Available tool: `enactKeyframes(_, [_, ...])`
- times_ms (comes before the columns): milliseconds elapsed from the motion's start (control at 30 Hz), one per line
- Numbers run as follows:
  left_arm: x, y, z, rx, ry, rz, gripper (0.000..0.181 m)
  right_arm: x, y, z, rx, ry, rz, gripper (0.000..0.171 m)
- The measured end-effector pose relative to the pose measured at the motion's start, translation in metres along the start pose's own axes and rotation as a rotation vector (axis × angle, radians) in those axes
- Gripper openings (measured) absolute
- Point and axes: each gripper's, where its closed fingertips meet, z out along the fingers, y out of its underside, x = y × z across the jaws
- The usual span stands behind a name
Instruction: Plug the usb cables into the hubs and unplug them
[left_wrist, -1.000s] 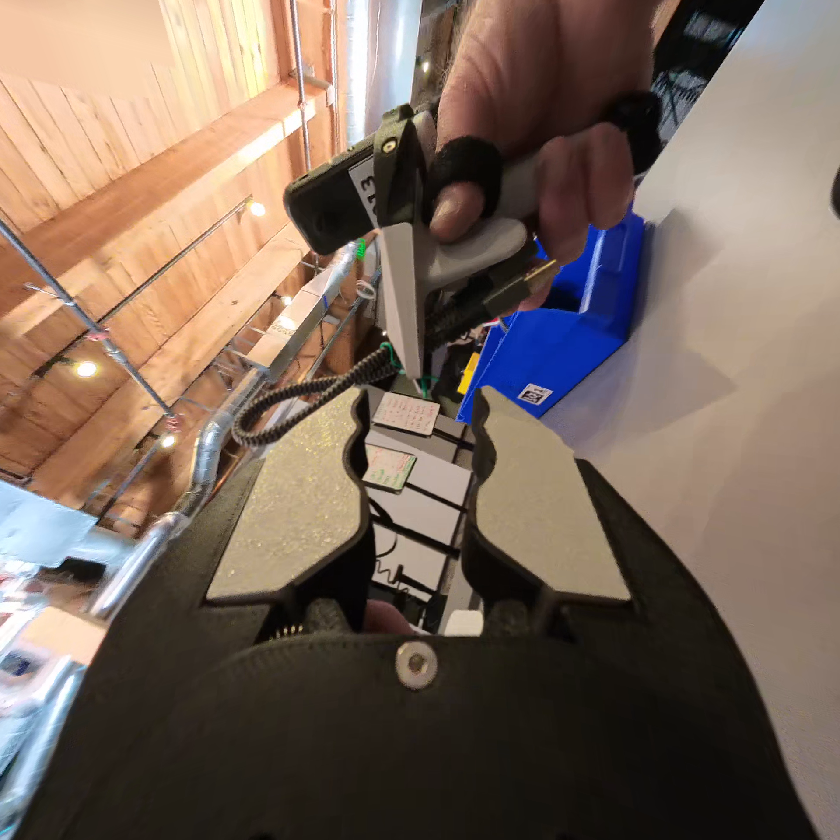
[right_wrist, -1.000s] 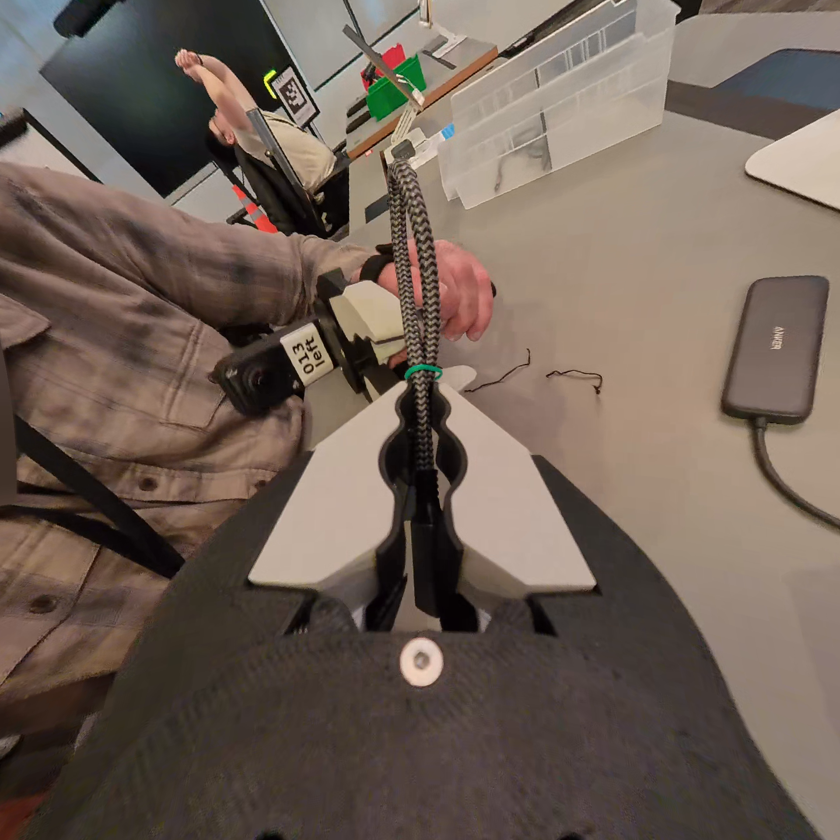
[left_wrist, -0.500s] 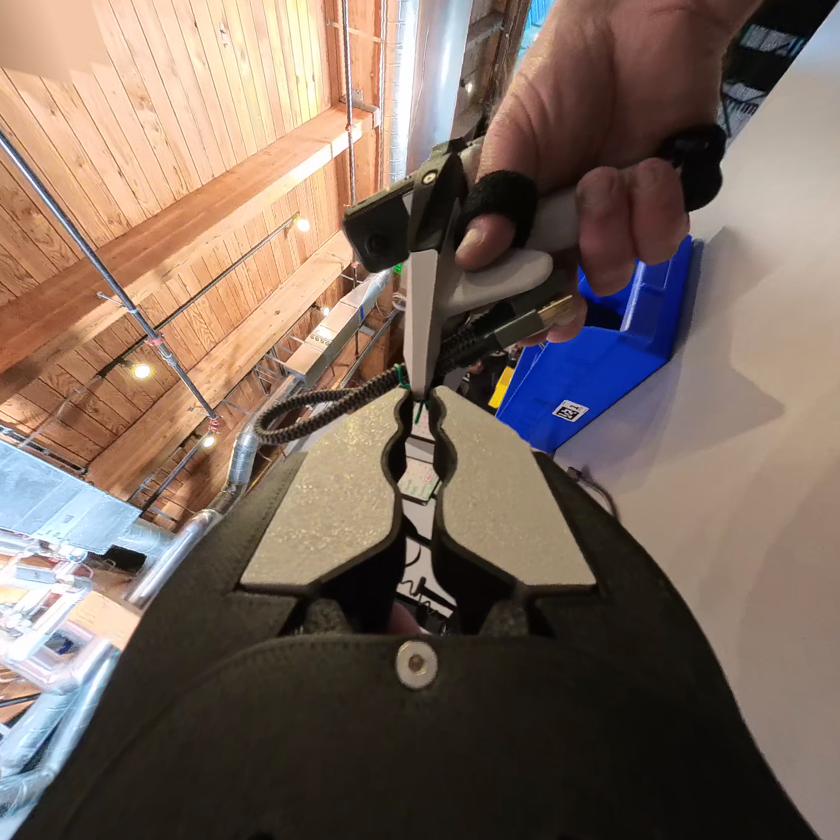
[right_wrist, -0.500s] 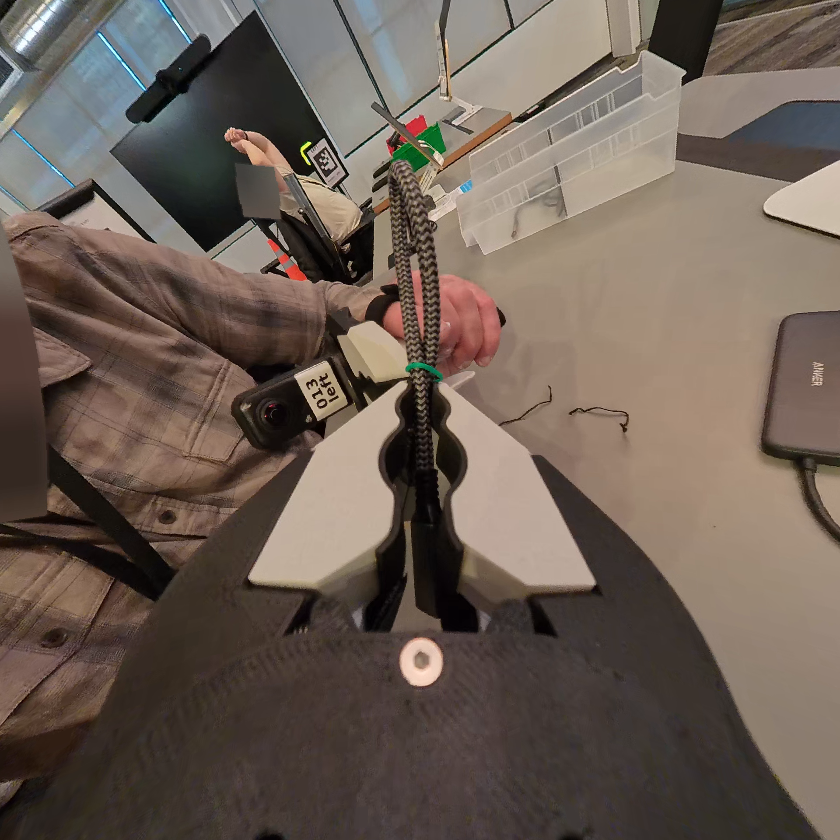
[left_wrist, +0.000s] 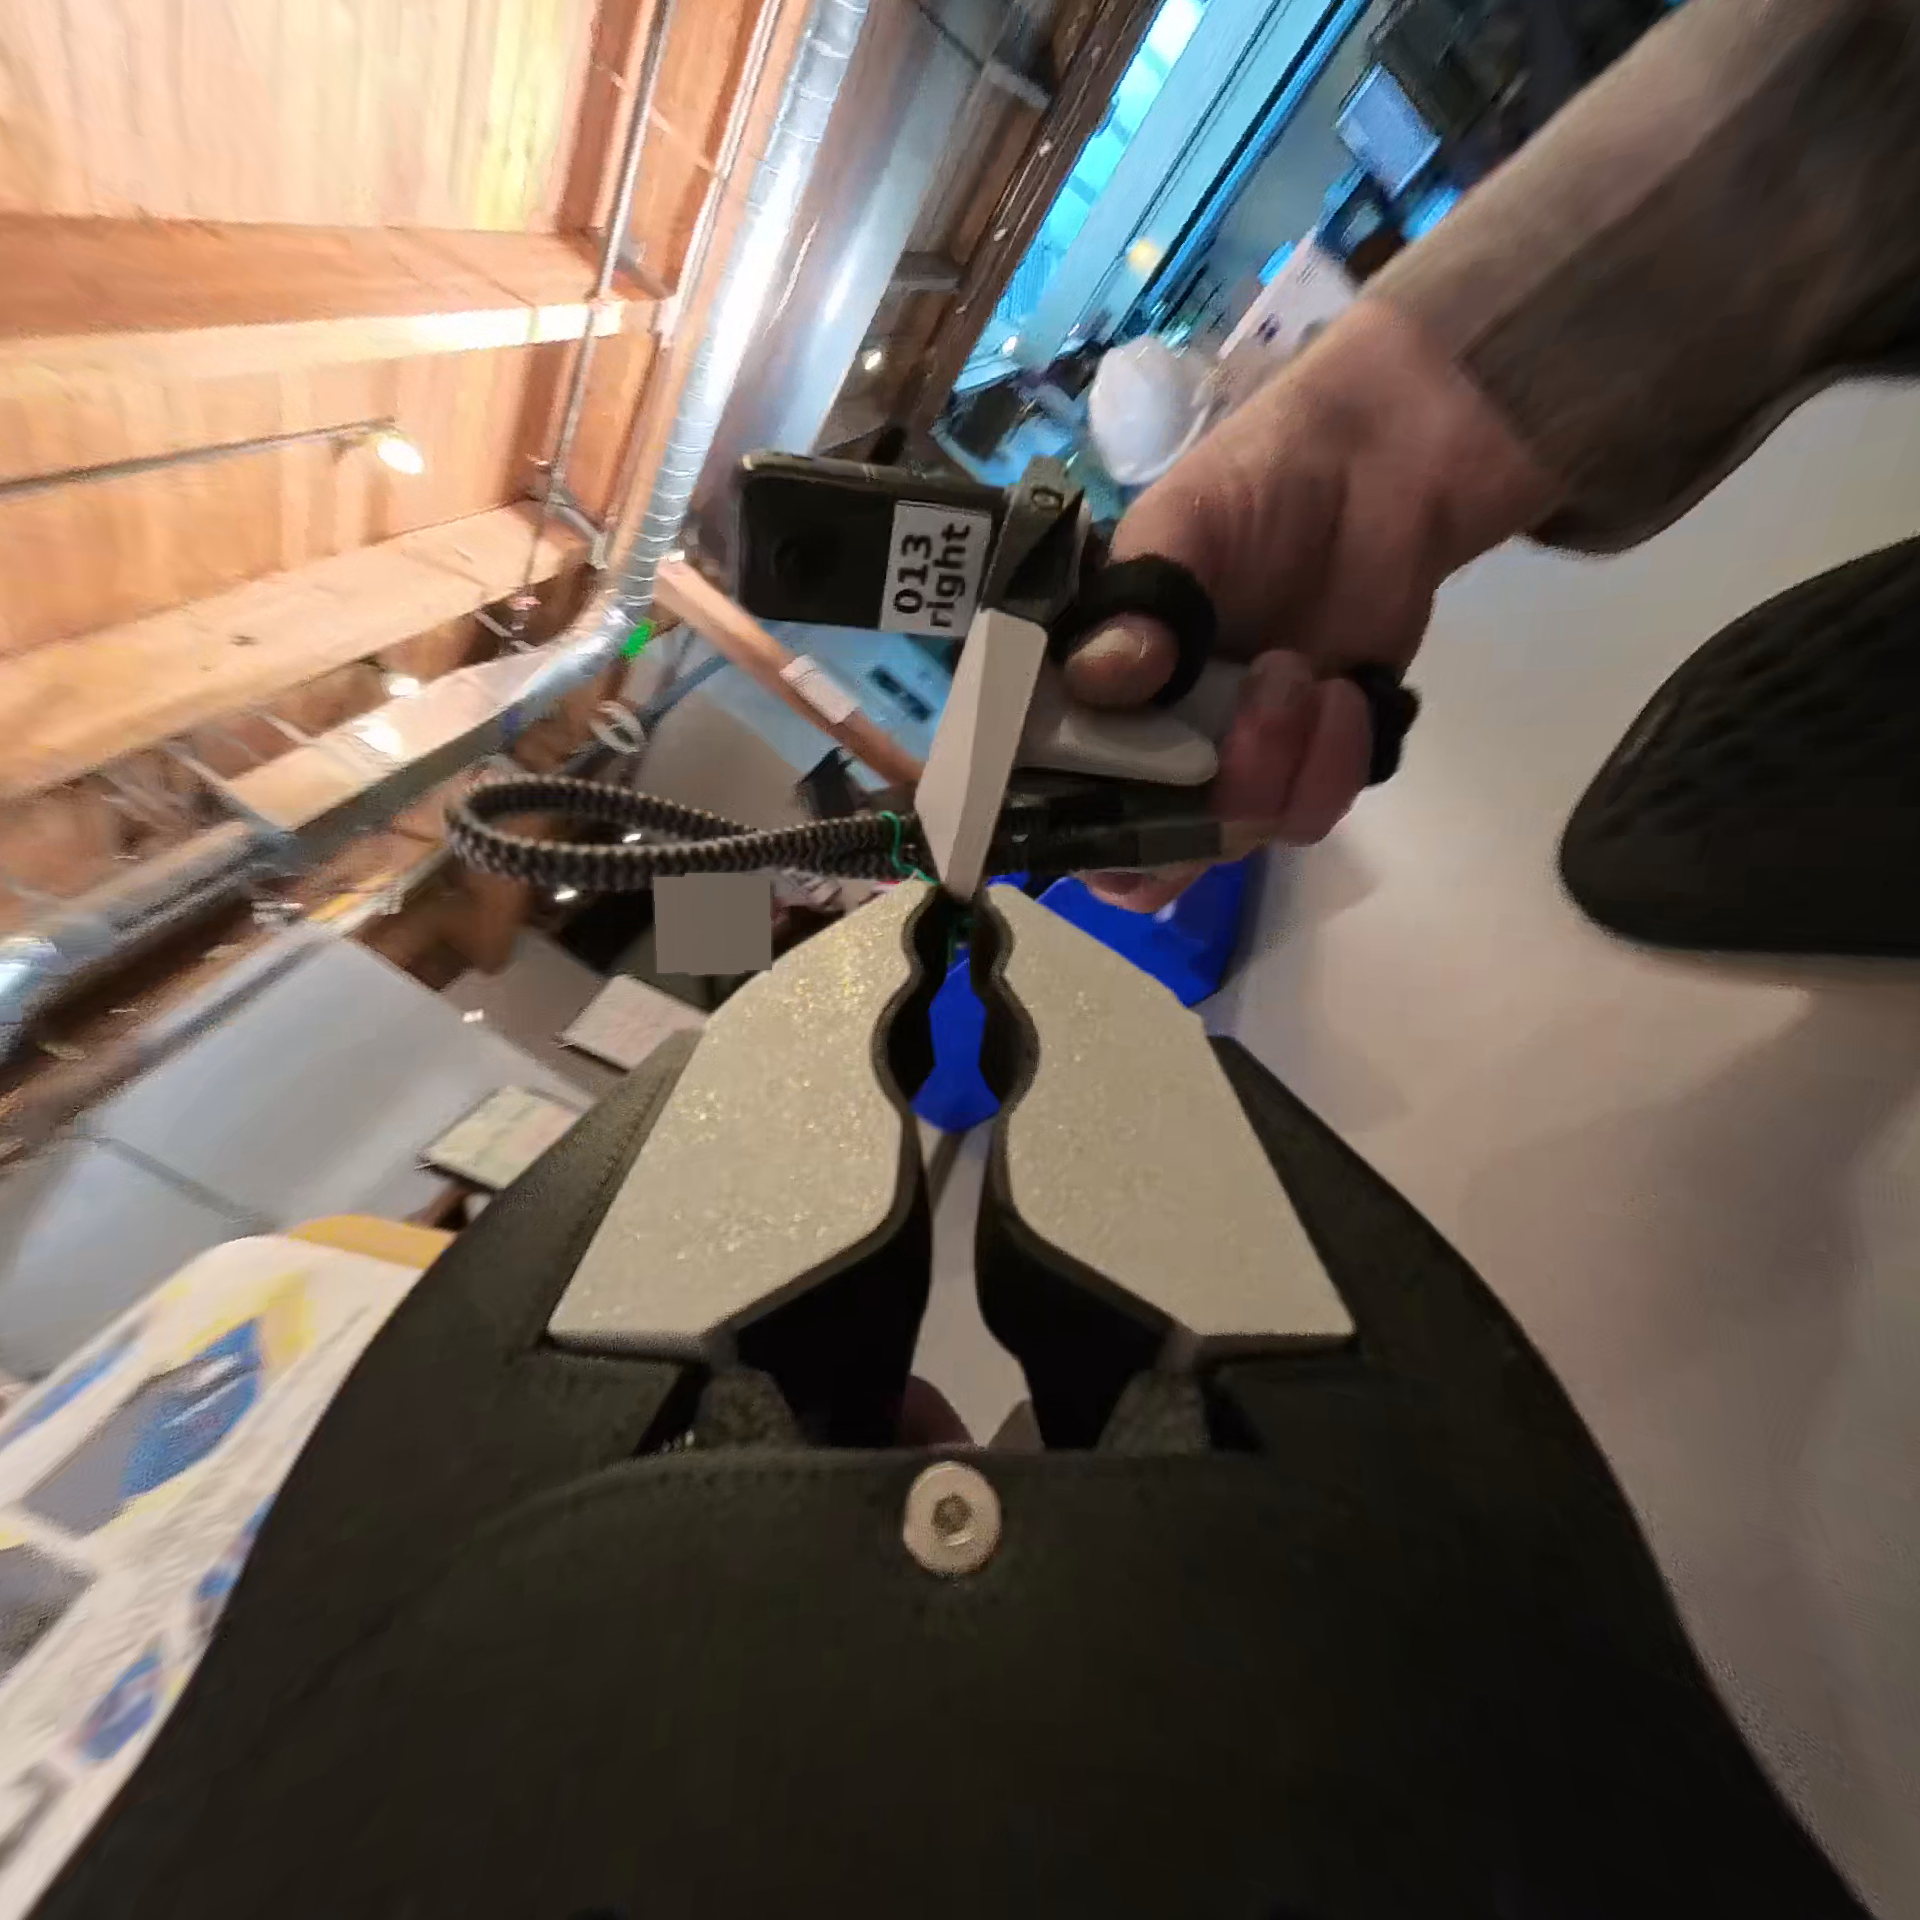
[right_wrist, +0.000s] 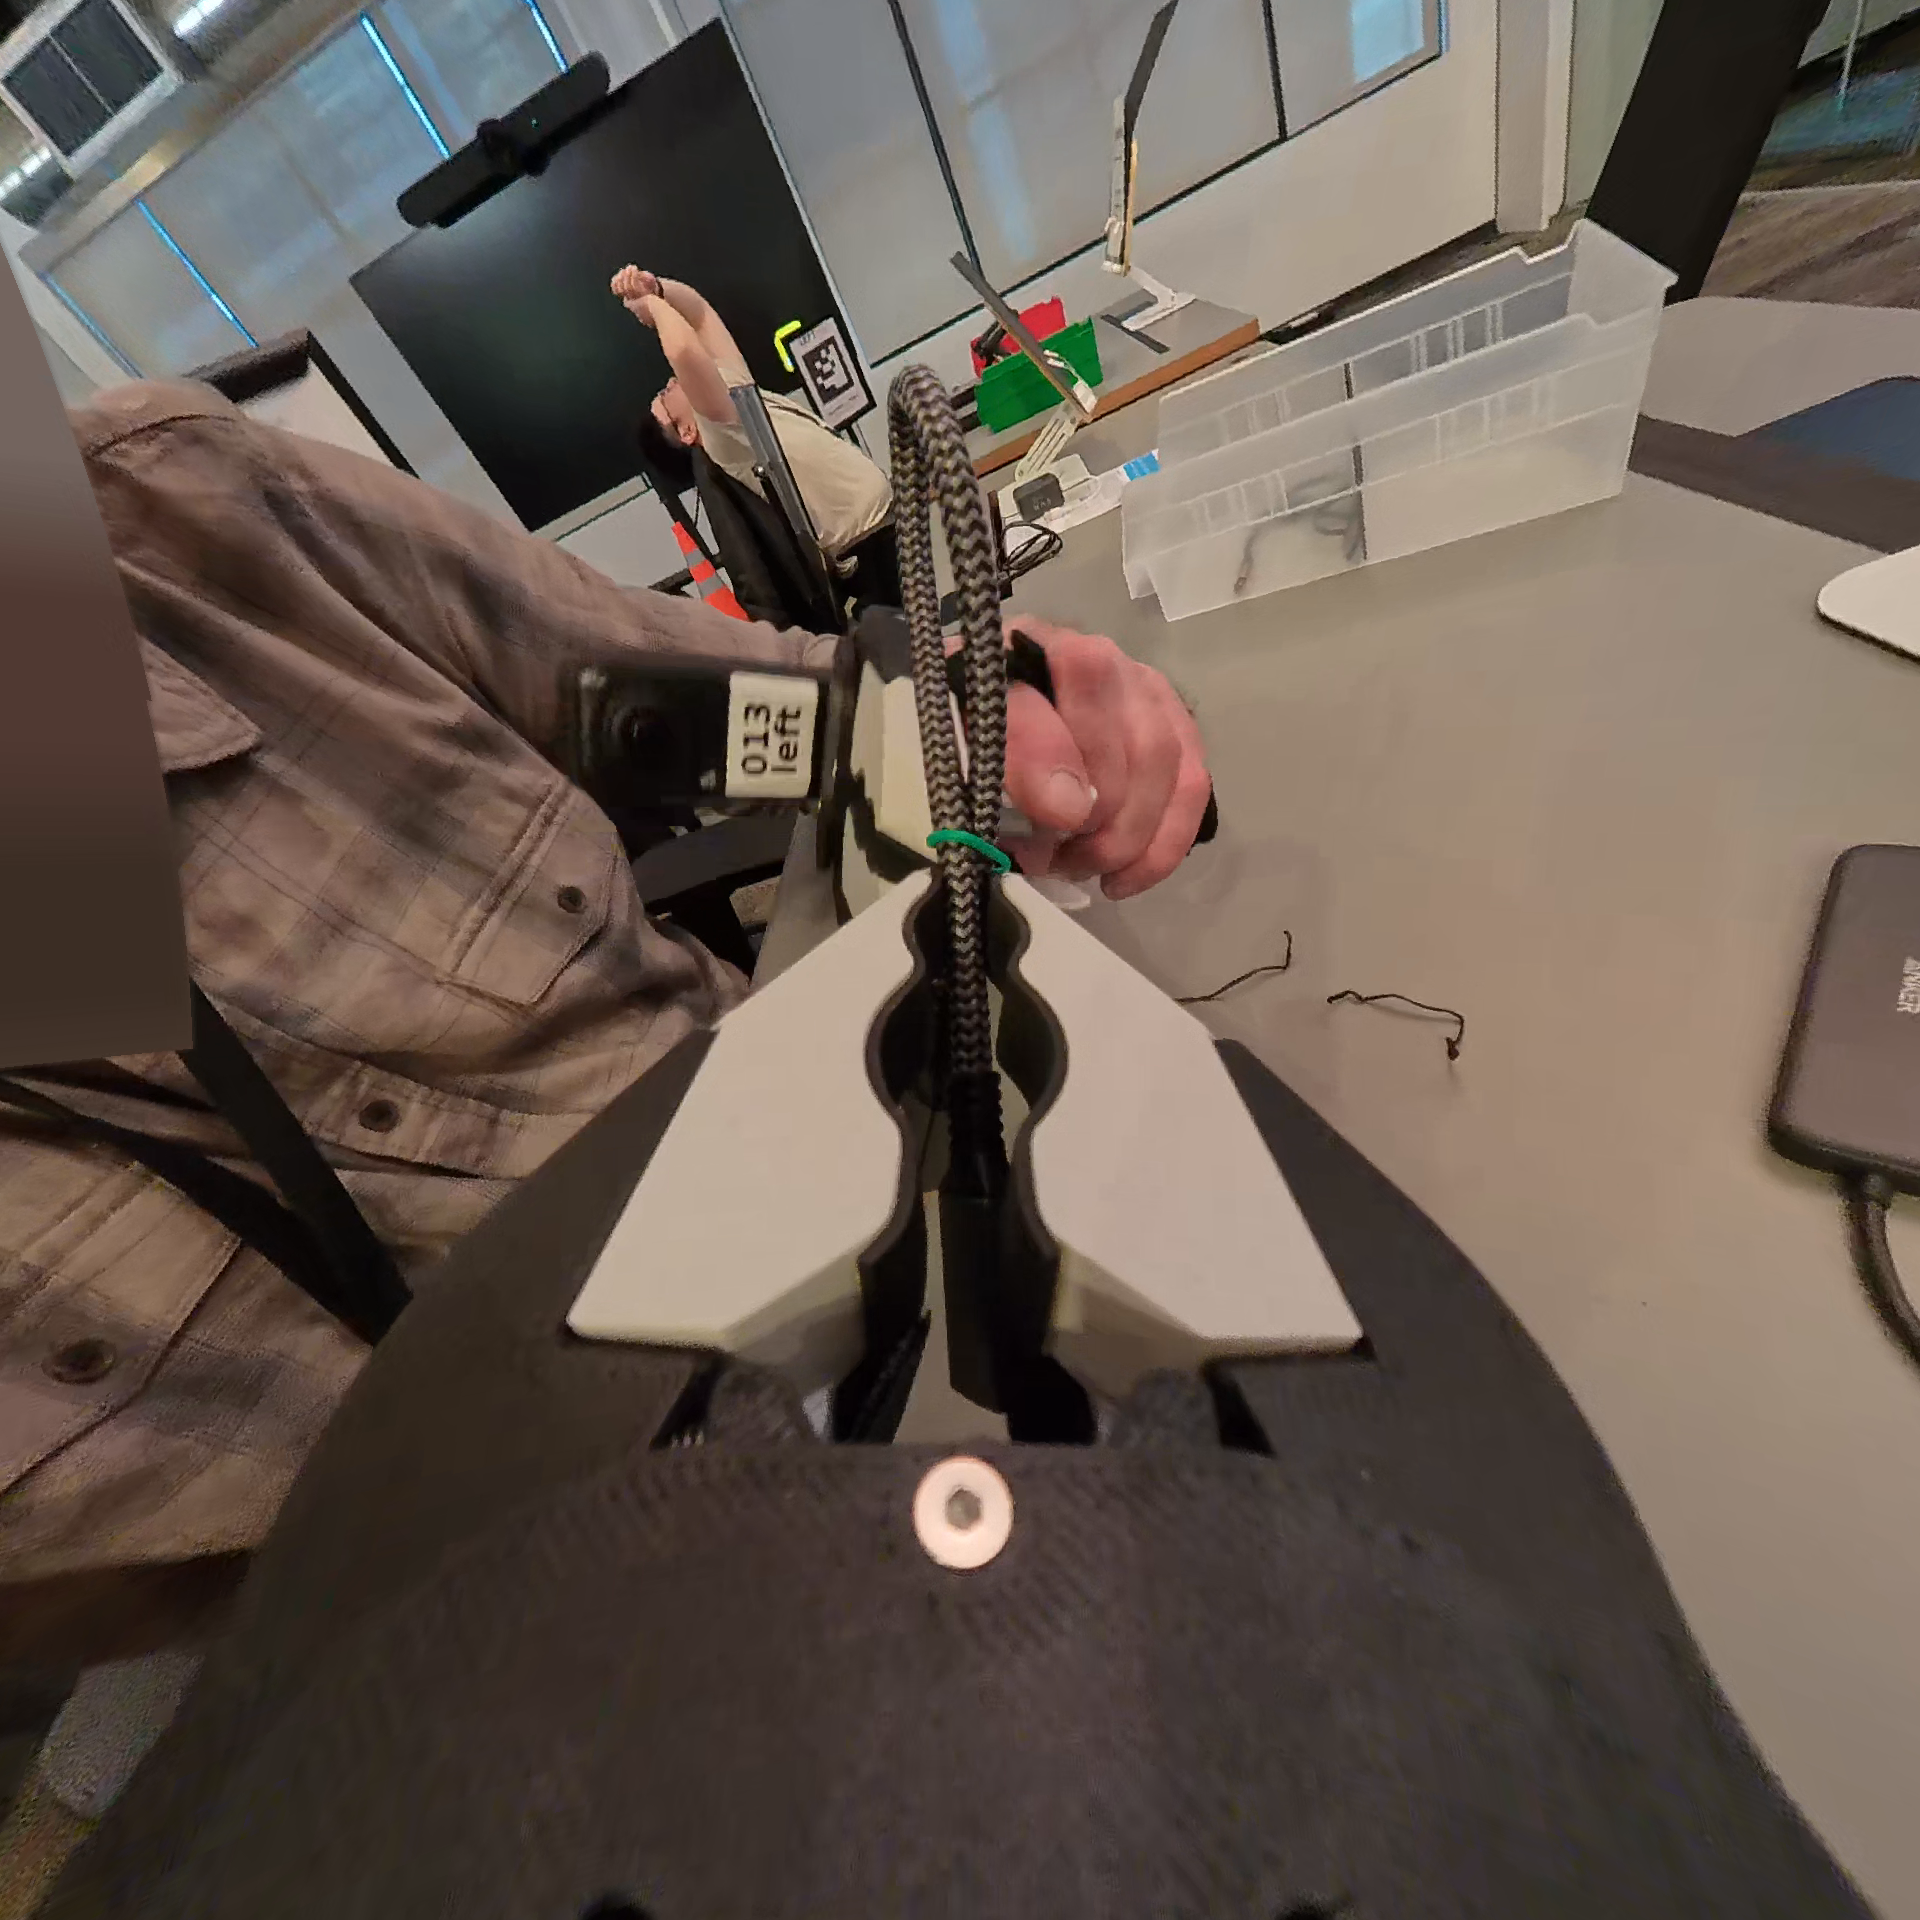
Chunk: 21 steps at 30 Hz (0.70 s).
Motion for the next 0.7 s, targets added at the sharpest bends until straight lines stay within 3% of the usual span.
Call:
enactKeyframes(333, [0.009,-0.021,-0.007,0.12,0.343,-0.553,0.003,-0.021,0.001,0.001,-0.034,-0.085,-0.183,0.003])
enactKeyframes(533, [0.004,-0.028,-0.013,0.182,0.447,-0.746,0.001,-0.032,0.001,0.003,-0.022,-0.139,-0.231,0.003])
enactKeyframes(700, [0.0,-0.029,-0.014,0.212,0.512,-0.972,0.0,-0.029,0.002,0.001,-0.086,-0.074,-0.338,0.004])
